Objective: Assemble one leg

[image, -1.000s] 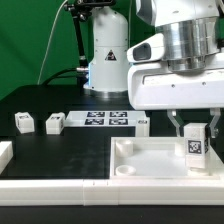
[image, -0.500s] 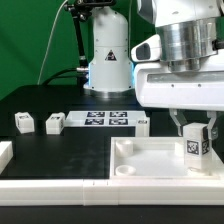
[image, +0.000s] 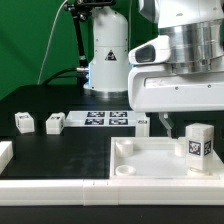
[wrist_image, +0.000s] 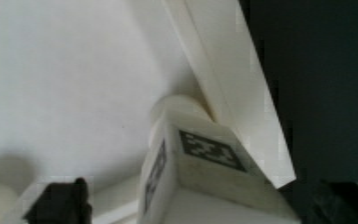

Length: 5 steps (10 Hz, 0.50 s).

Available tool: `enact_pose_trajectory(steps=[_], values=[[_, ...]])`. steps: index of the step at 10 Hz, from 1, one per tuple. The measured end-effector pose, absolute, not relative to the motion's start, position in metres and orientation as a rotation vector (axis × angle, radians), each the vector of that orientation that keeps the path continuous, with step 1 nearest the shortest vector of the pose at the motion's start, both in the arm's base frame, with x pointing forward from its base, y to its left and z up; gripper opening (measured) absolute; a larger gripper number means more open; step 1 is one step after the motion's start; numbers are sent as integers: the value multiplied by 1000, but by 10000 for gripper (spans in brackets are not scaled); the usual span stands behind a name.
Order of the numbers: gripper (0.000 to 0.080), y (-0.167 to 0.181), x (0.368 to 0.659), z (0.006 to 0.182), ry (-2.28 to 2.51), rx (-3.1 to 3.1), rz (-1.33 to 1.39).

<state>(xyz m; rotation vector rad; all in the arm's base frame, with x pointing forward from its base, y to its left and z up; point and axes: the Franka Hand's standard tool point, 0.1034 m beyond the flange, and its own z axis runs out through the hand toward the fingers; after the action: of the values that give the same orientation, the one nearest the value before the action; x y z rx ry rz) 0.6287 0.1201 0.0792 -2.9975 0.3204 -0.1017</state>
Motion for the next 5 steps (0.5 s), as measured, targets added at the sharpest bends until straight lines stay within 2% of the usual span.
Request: enact_pose_trajectory(steps=[5], values=[[649, 120, 630, 79, -443, -3055, -157]])
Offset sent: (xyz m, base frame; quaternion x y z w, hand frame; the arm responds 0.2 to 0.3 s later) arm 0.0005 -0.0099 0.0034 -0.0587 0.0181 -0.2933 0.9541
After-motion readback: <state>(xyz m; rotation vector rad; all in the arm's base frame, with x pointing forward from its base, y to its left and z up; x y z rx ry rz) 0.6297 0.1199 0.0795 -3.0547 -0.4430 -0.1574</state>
